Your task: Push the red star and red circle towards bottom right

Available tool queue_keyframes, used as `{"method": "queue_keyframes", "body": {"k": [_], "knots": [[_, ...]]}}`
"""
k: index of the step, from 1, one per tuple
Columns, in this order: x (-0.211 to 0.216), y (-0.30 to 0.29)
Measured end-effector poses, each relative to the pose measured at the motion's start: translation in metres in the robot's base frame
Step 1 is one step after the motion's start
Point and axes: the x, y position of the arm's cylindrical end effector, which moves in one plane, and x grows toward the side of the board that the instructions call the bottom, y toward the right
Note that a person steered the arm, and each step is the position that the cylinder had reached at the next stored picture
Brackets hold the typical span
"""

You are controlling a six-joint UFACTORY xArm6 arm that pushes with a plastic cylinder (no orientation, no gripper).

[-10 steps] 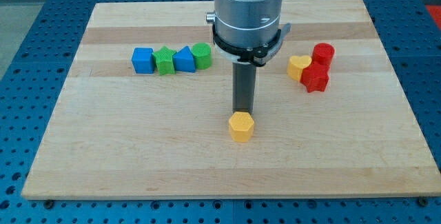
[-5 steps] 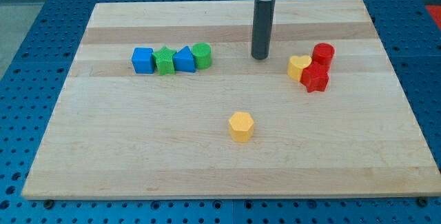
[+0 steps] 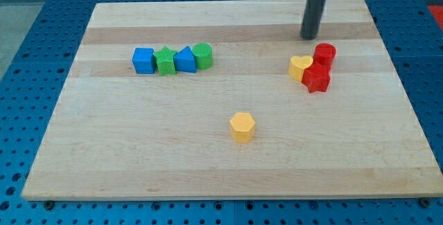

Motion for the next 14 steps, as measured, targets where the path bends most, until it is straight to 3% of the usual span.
{"method": "queue_keyframes", "body": {"k": [2,5,11,14], "knots": [[0.023,0.029],[0.042,-0.010],[0.147,-0.010],[0.143,-0.010]]}}
